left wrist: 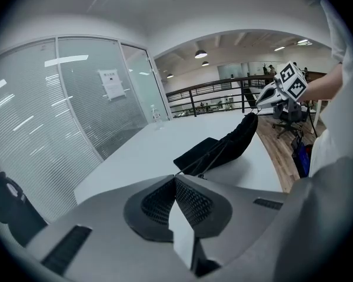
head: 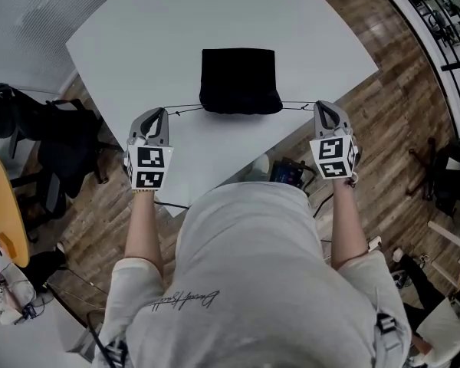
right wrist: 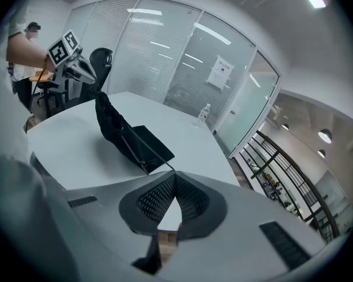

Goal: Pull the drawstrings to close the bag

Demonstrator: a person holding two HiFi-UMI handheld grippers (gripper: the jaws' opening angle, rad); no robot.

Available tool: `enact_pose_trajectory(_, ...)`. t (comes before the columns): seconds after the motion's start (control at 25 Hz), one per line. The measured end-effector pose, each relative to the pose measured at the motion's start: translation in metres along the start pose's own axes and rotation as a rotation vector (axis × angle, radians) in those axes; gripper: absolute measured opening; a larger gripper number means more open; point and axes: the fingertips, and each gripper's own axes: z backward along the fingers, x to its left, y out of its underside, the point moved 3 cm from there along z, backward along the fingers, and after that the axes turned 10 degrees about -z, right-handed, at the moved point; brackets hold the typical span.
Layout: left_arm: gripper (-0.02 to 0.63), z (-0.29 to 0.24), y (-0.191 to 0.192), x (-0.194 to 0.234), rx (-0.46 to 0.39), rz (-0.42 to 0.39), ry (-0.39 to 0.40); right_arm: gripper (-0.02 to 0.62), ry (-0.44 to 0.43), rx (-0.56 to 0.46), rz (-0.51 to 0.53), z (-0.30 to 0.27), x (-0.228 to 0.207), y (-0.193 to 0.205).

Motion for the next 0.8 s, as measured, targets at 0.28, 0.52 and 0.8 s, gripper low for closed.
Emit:
enact_pose_trajectory(0.28, 0.012, 0.004, 0.002, 0.008, 0.009, 0.019, -0.028, 0.025, -0.001, 0.004, -0.014, 0.0, -0.006, -0.006)
enact_pose_trajectory(0.52, 0.012, 0.006, 0.005, 0.017, 0.004, 0.043, -0.048, 0.025, 0.028, 0.001, -0.016, 0.0, -0.018, -0.011)
enact_pose_trajectory(0.8, 0.014, 0.012, 0.011, 0.031, 0.007, 0.066, -0.084, 0.025, 0.059, -0.002, -0.033, 0.005, -0.028, -0.011)
